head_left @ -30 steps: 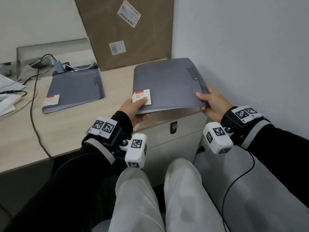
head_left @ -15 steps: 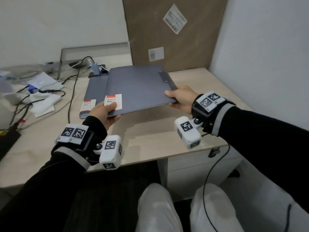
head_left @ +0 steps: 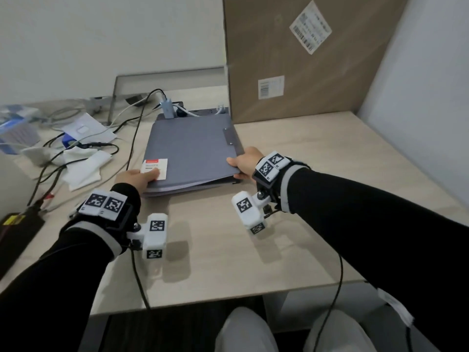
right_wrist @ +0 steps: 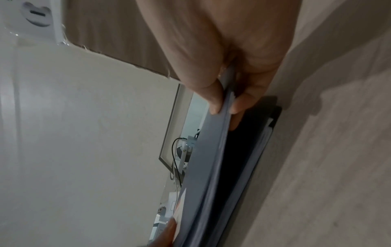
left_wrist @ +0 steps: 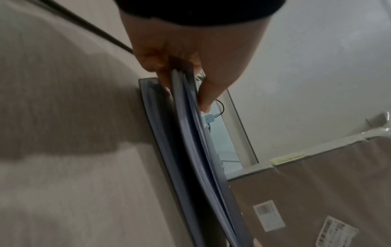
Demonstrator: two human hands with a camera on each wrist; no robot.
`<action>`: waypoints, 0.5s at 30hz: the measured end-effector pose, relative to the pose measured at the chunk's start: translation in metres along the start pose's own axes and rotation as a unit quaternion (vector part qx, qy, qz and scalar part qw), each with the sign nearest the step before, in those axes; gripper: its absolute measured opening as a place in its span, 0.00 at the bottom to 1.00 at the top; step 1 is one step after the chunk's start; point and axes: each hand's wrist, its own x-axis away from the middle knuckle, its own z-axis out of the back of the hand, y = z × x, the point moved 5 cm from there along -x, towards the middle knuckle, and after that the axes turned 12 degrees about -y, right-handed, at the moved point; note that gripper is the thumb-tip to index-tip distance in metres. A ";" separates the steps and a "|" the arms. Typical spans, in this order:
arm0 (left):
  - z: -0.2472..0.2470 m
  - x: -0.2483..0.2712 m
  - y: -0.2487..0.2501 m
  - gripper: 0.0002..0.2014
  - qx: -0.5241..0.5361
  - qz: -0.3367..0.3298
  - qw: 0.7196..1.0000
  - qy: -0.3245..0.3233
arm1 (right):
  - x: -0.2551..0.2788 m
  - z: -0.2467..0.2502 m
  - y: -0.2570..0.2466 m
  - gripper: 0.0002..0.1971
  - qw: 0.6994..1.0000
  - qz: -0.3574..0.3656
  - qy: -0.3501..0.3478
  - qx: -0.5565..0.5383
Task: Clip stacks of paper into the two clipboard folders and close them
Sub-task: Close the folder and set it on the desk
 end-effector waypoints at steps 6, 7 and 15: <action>-0.002 -0.009 -0.008 0.31 -0.056 0.021 0.998 -0.022 | -0.017 0.000 0.008 0.22 0.989 -0.017 0.027 0.145; -0.002 -0.012 -0.010 0.33 -0.050 0.025 0.998 -0.027 | -0.019 0.000 0.008 0.24 0.985 -0.016 0.028 0.171; -0.010 -0.026 -0.009 0.22 -0.065 0.023 0.997 -0.030 | -0.022 0.001 -0.003 0.24 0.969 -0.021 0.034 0.244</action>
